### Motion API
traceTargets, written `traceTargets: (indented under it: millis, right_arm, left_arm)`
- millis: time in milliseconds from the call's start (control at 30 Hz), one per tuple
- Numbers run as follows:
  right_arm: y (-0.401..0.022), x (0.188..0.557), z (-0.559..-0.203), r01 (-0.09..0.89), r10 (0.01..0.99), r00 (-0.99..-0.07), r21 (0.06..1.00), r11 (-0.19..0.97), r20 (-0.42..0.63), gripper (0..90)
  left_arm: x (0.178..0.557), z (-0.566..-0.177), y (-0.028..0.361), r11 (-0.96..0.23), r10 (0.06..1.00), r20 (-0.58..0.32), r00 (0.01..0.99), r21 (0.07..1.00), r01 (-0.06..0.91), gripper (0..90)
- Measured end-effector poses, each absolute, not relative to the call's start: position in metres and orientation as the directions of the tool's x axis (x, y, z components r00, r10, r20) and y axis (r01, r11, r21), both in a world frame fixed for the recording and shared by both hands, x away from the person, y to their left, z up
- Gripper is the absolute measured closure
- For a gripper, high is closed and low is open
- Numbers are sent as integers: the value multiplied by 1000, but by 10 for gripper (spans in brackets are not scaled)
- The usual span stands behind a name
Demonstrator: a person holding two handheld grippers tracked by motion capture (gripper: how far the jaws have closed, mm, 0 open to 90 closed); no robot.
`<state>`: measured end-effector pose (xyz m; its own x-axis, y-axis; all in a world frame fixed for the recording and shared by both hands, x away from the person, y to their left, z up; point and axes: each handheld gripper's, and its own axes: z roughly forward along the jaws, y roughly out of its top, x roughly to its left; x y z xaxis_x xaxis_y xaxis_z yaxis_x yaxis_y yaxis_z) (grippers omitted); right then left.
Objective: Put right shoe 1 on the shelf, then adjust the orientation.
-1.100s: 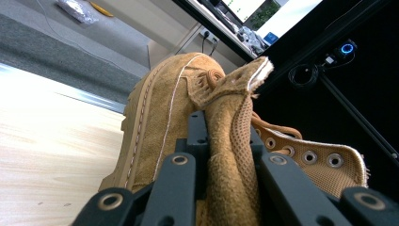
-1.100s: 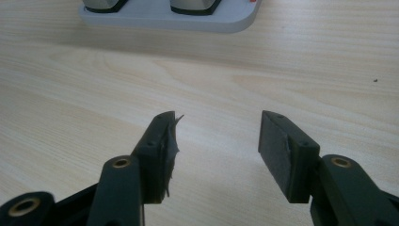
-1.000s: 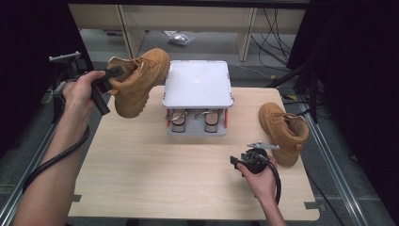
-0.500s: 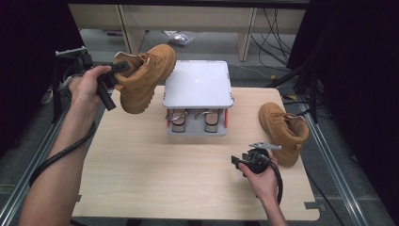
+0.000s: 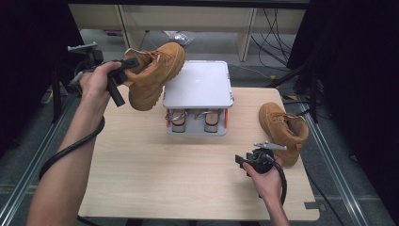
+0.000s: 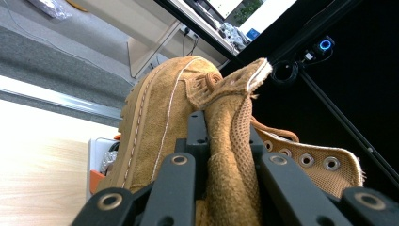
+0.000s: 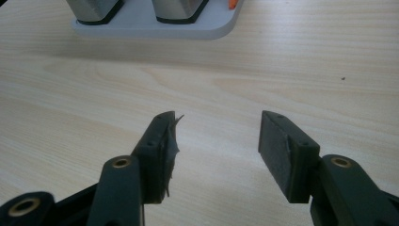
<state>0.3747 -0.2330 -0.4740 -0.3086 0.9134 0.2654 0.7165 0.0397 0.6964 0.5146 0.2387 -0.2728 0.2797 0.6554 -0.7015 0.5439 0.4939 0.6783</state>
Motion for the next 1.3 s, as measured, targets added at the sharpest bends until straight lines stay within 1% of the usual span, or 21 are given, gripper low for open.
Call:
traceTargets:
  millis: [67, 267, 333, 367, 400, 433, 467, 500, 533, 600, 633, 767, 800, 833, 867, 1167, 1200, 1300]
  right_arm:
    - [-233, 375, -474, 720, 917, -308, 692, 49, 255, 478]
    - [-231, 375, -475, 717, 907, -314, 697, 32, 282, 478]
    - [-229, 376, -475, 725, 911, -300, 688, 25, 283, 478]
    - [-230, 376, -475, 721, 907, -311, 692, 31, 283, 478]
    - [-234, 377, -475, 705, 910, -336, 706, 72, 243, 478]
    - [-232, 374, -473, 730, 911, -303, 682, 32, 281, 478]
    - [-235, 376, -475, 705, 905, -334, 707, 56, 262, 478]
    - [-235, 376, -475, 705, 905, -334, 707, 56, 262, 478]
    - [-235, 373, -475, 725, 913, -295, 688, 22, 281, 478]
    - [-237, 372, -476, 721, 912, -304, 693, 30, 276, 478]
    - [-237, 371, -476, 732, 917, -286, 681, 22, 278, 476]
    - [-241, 369, -475, 724, 916, -289, 690, 18, 279, 476]
    - [-240, 369, -474, 732, 919, -272, 681, 5, 286, 476]
    - [-240, 369, -473, 730, 913, -286, 683, 10, 292, 476]
    - [-242, 370, -474, 705, 915, -316, 708, 51, 249, 475]
    - [-241, 372, -477, 714, 914, -318, 698, 56, 252, 475]
    - [-238, 372, -477, 726, 913, -301, 687, 32, 275, 475]
    - [-238, 372, -478, 721, 911, -307, 692, 34, 274, 475]
  left_arm:
    - [515, -272, 238, 495, 653, -703, 281, 677, 545, 801]
    - [519, -271, 231, 503, 642, -712, 284, 671, 545, 801]
    - [520, -270, 229, 503, 642, -712, 285, 671, 544, 801]
    - [521, -270, 227, 504, 641, -712, 286, 672, 543, 801]
    - [522, -271, 225, 503, 644, -710, 284, 673, 543, 801]
    - [522, -271, 225, 503, 644, -710, 284, 673, 543, 801]
    - [523, -271, 222, 504, 641, -713, 284, 670, 545, 801]
    - [523, -271, 222, 504, 641, -713, 284, 670, 545, 801]
    - [524, -270, 220, 504, 639, -715, 284, 668, 547, 800]
    - [525, -269, 217, 503, 638, -715, 287, 668, 548, 800]
    - [525, -269, 215, 505, 635, -718, 286, 666, 549, 800]
    - [528, -268, 208, 509, 623, -724, 295, 662, 550, 801]
    - [528, -267, 207, 507, 622, -725, 296, 661, 553, 801]
    - [528, -267, 206, 503, 624, -722, 299, 664, 553, 800]
    - [528, -266, 203, 497, 625, -720, 301, 665, 557, 800]
    - [532, -266, 194, 500, 620, -726, 297, 658, 563, 799]
    - [533, -267, 192, 502, 620, -727, 295, 656, 563, 799]
    - [534, -268, 191, 506, 616, -732, 292, 651, 565, 799]
